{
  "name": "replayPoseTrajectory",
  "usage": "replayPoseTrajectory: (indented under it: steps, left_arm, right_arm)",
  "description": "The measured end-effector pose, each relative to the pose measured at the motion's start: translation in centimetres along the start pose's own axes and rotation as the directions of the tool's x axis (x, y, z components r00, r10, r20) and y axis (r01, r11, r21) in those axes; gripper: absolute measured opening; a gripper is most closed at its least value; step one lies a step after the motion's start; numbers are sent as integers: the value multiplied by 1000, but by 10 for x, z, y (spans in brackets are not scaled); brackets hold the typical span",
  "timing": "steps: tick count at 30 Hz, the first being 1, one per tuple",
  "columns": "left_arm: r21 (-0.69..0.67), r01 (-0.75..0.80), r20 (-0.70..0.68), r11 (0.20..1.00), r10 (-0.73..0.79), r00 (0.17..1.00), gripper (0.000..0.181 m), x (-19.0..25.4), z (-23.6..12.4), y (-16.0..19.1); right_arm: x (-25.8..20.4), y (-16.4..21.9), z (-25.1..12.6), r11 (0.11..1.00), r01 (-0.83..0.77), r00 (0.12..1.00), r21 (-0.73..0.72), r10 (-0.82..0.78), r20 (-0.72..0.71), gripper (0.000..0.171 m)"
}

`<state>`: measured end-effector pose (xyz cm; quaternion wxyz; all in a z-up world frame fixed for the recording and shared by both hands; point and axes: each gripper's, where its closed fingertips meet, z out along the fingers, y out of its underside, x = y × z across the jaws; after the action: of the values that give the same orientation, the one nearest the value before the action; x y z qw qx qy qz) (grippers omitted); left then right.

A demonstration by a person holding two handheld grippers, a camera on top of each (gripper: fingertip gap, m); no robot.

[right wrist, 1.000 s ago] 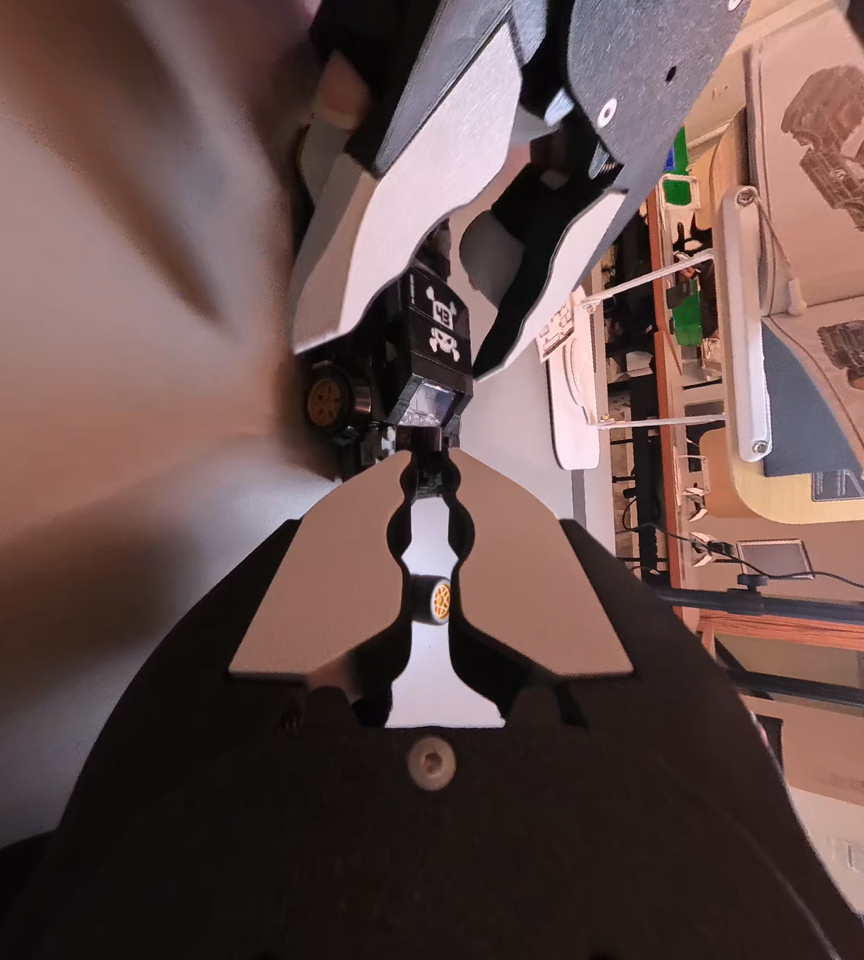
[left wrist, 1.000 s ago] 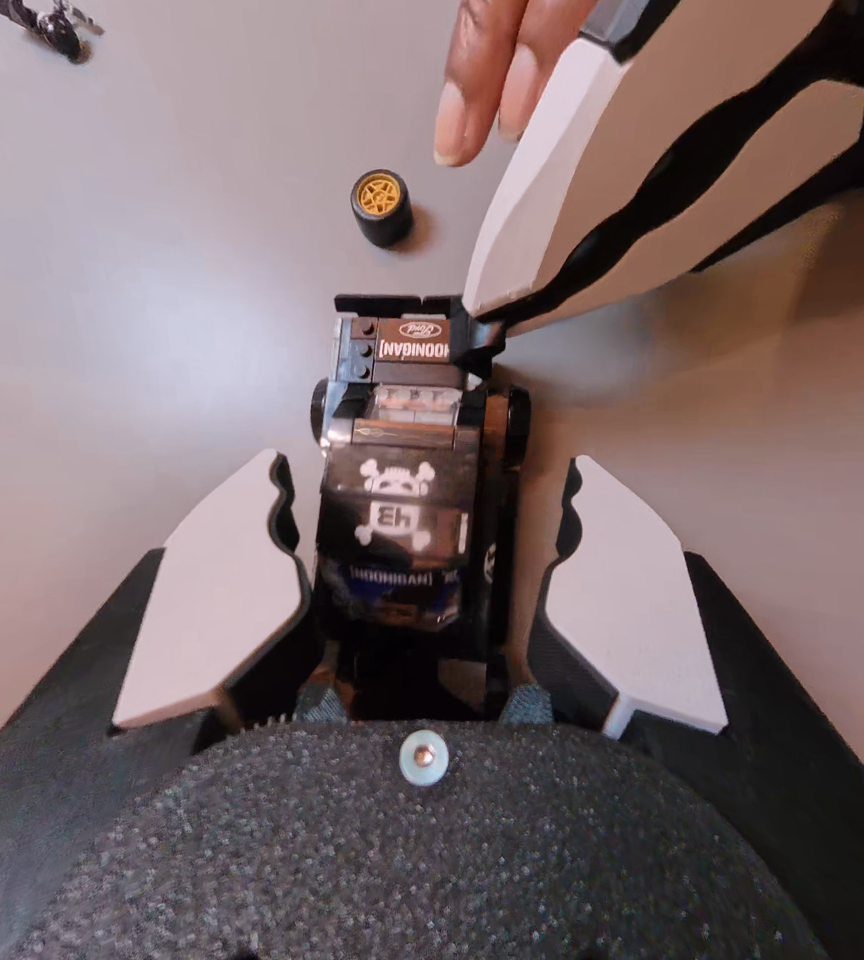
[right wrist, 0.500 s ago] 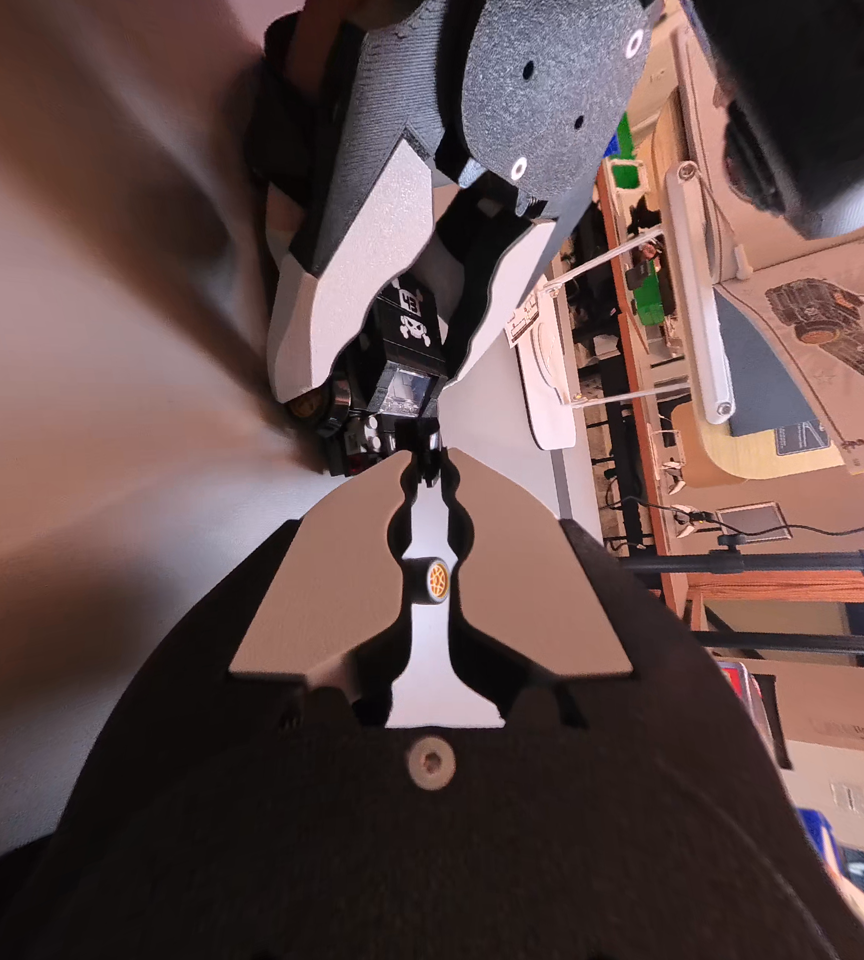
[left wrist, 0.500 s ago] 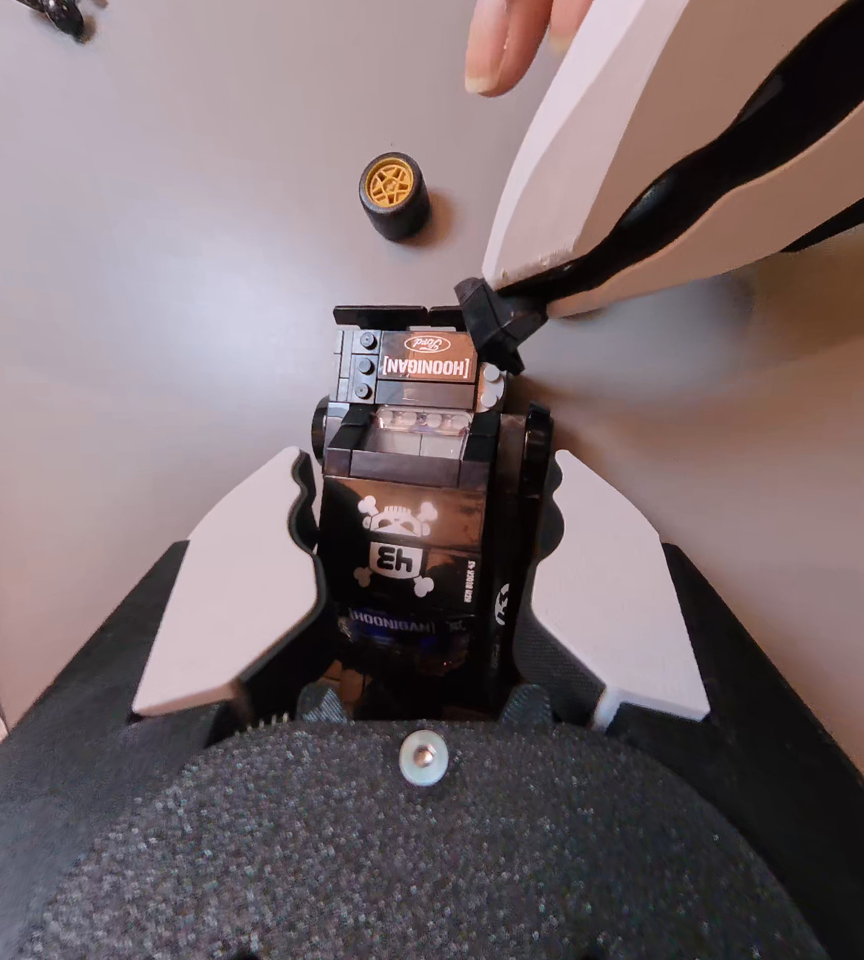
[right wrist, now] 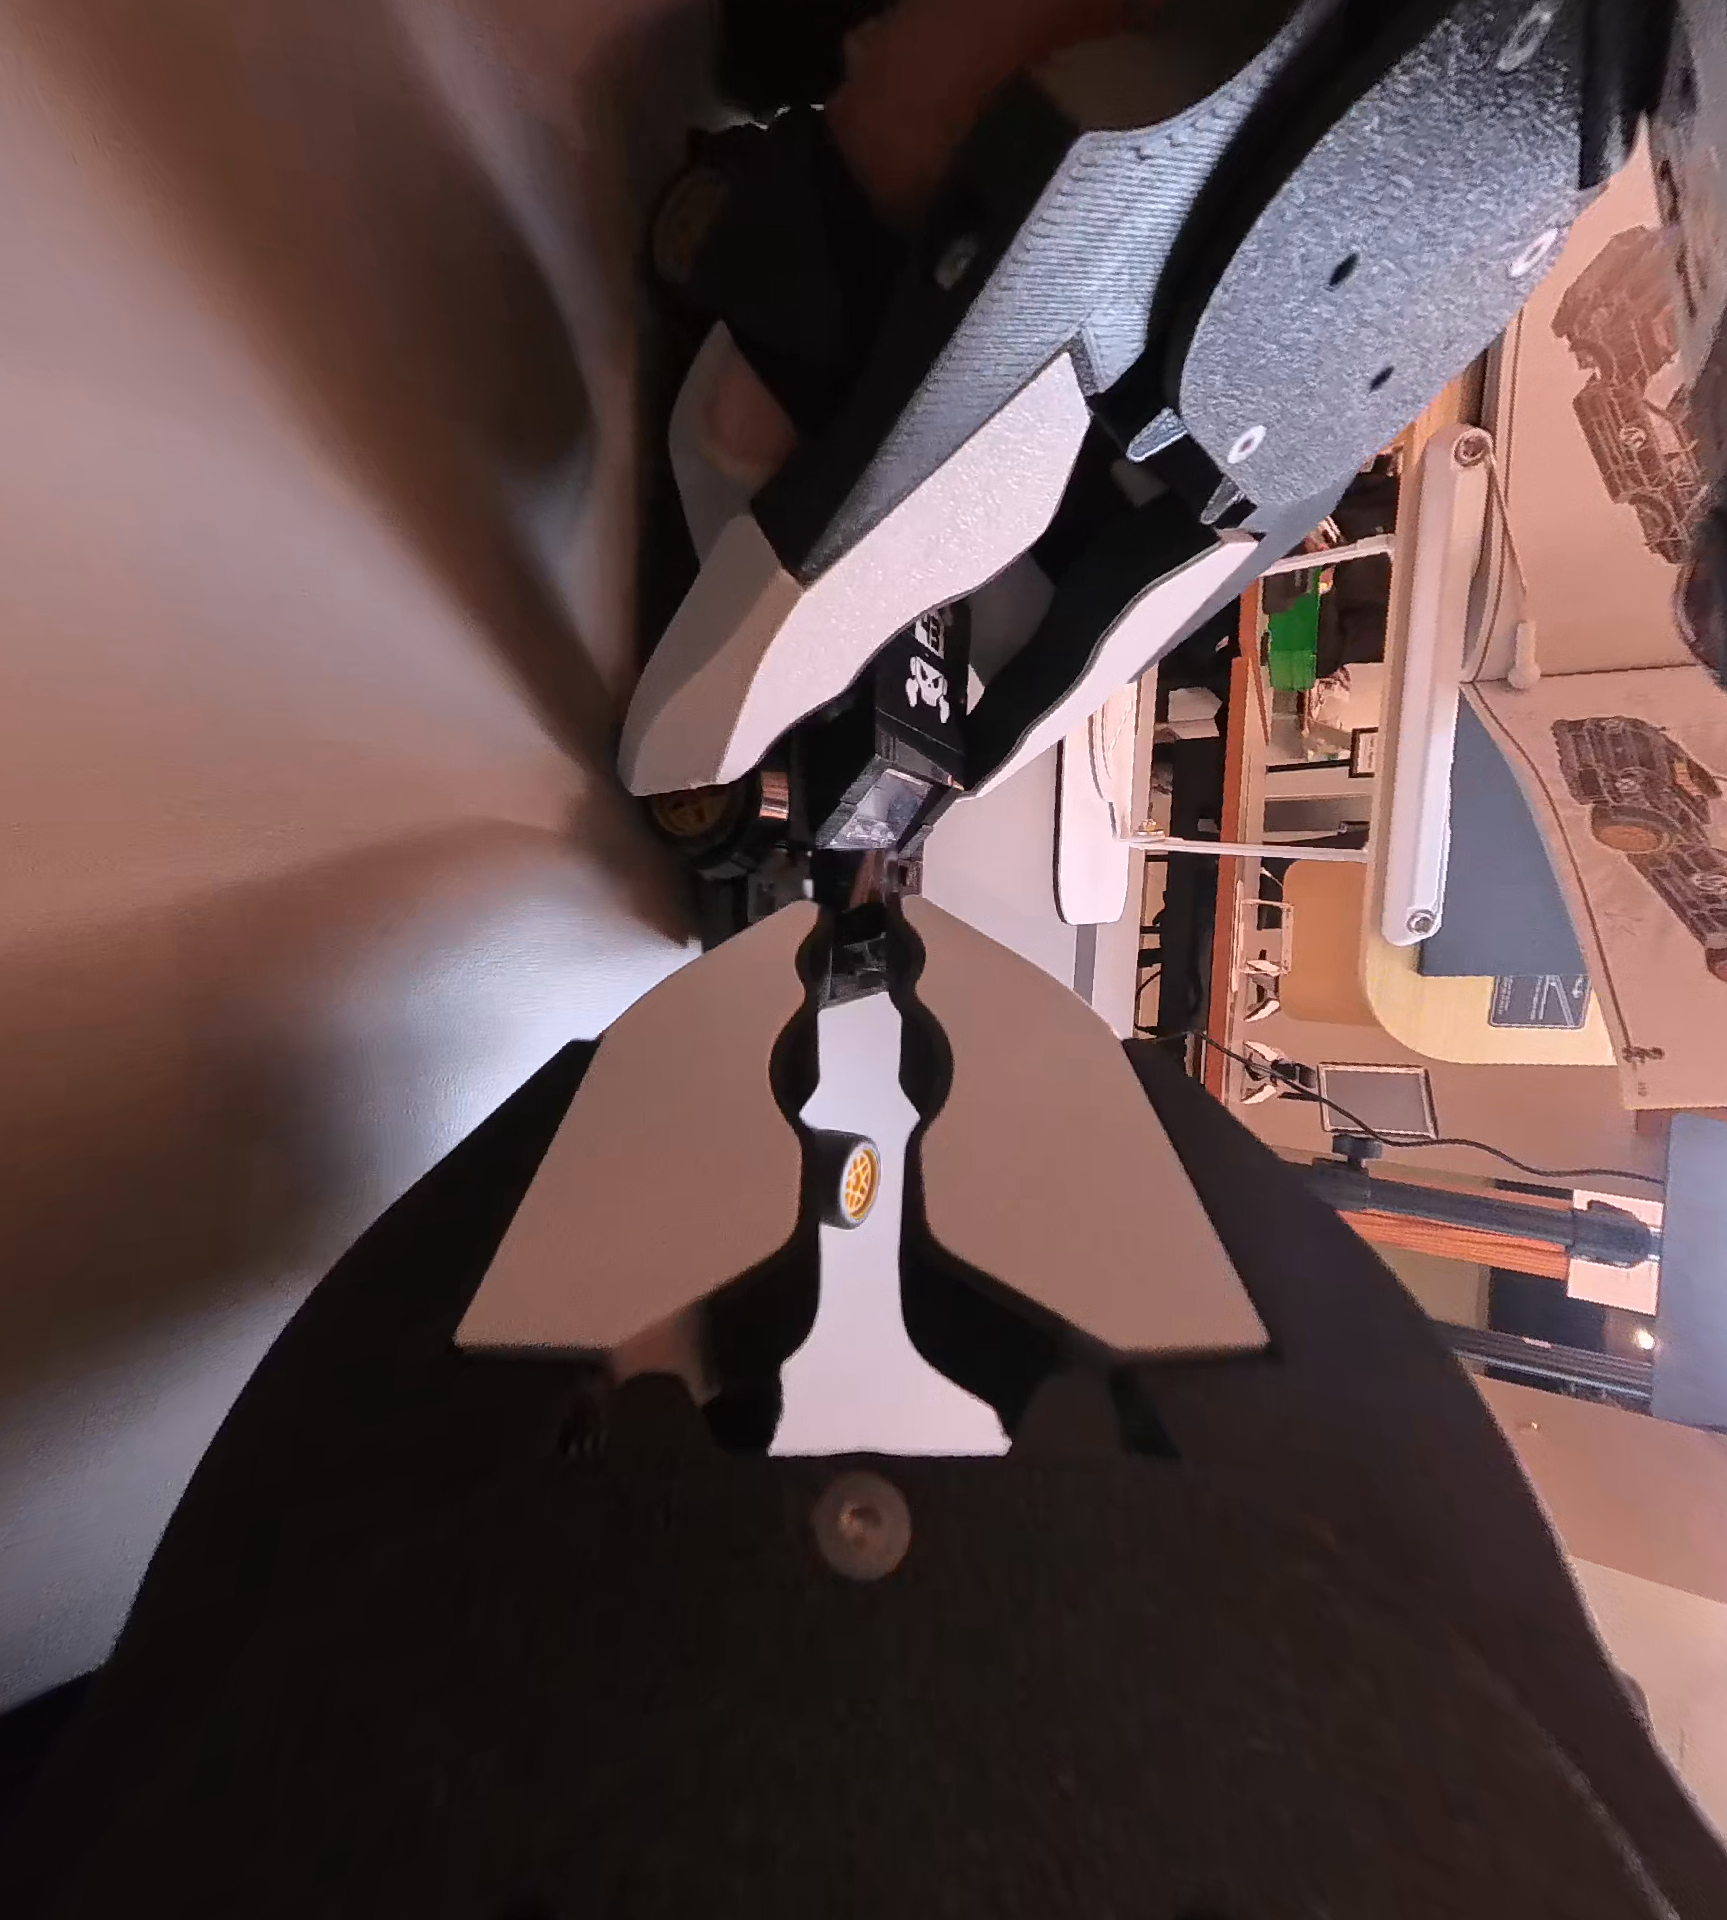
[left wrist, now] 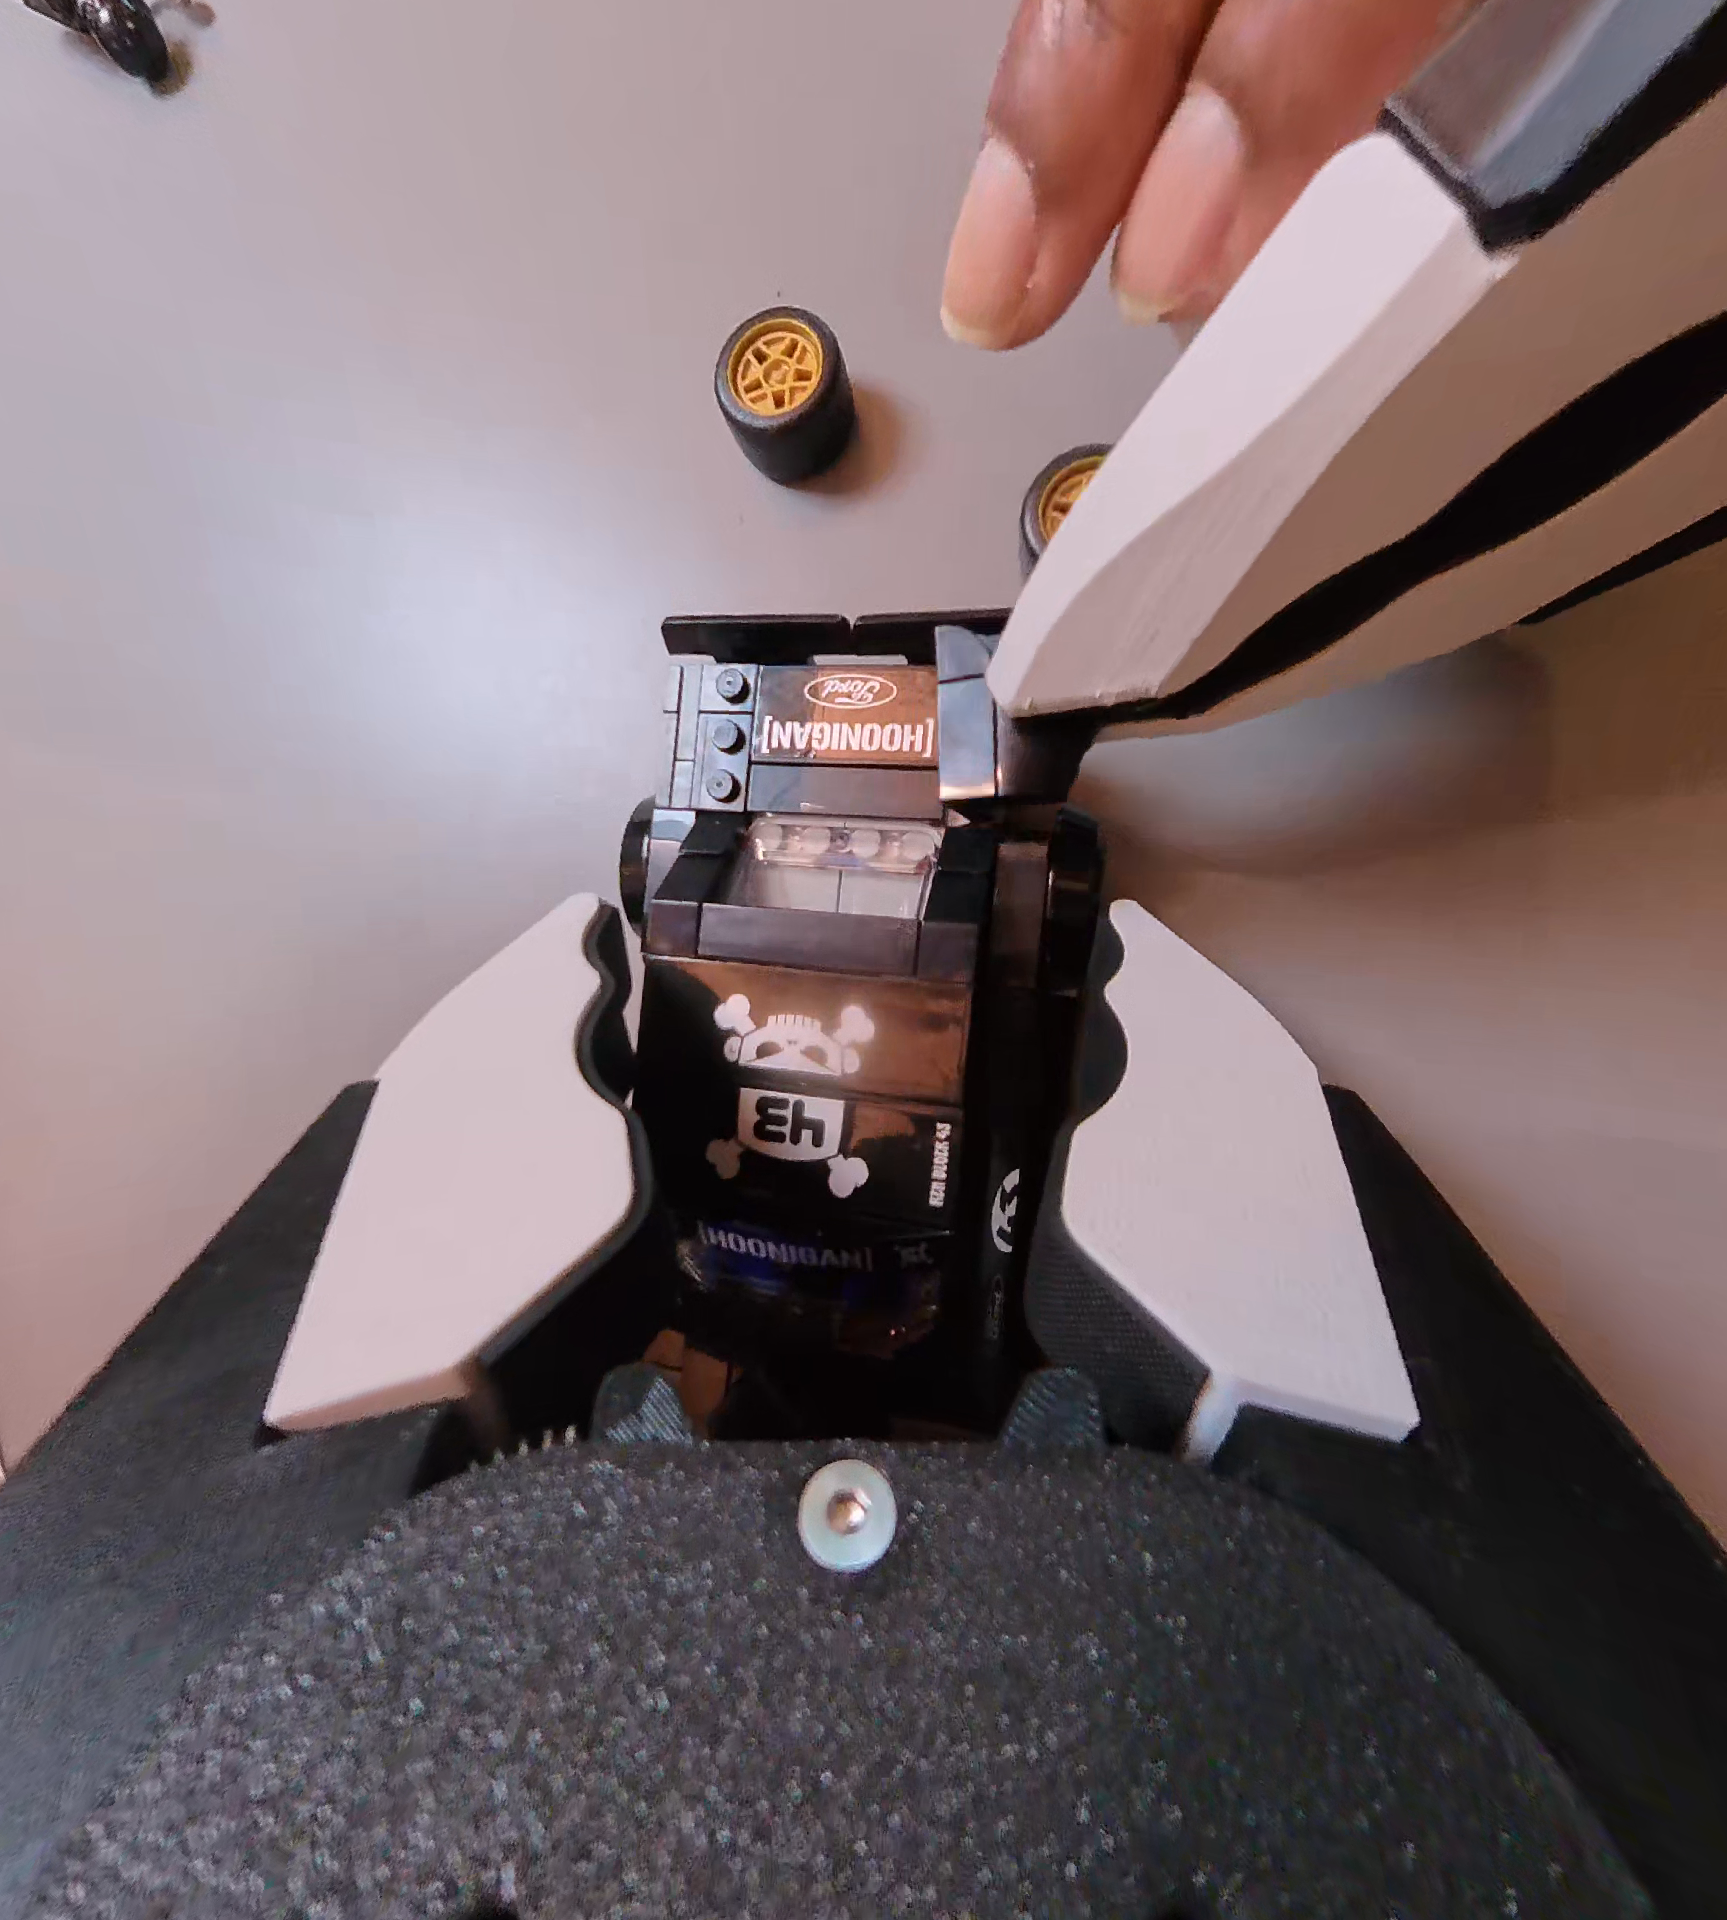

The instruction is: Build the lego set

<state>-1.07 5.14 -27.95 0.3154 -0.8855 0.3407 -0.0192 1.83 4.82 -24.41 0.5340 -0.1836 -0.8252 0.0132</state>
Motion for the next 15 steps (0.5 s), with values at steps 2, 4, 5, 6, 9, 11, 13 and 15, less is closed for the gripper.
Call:
replayPoseTrajectory:
  steps: [2,4,5,6,9,11,13,15]
  left_arm:
    - [-2,-6,4,1000,6,1000,85,0,0,0]
    - [-5,-16,13,1000,16,1000,85,0,-1,-1]
    - [-6,-21,16,1000,21,1000,84,0,-1,-1]
    - [-8,-23,17,1000,23,1000,84,0,-1,-1]
    - [-9,-22,15,1000,22,1000,84,0,-1,0]
    - [-11,-17,11,1000,17,1000,84,0,-1,1]
    - [-11,-15,10,1000,15,1000,84,0,-2,1]
    - [-12,-14,7,1000,14,1000,84,0,-1,1]
  right_arm:
    - [-2,0,-1,1000,6,1000,3,-6,7,11]
    - [-3,0,-1,1000,14,1000,5,-14,12,12]
    - [-4,0,-1,1000,16,1000,8,-16,16,13]
    - [-4,0,-1,1000,16,1000,8,-16,17,13]
    - [-3,1,-1,1000,4,1000,12,-4,19,14]
    - [-5,3,-1,1000,-25,999,12,25,35,19]
    - [-6,4,-1,999,-46,998,18,45,42,22]
    - [-4,4,-2,998,-52,998,32,51,27,18]
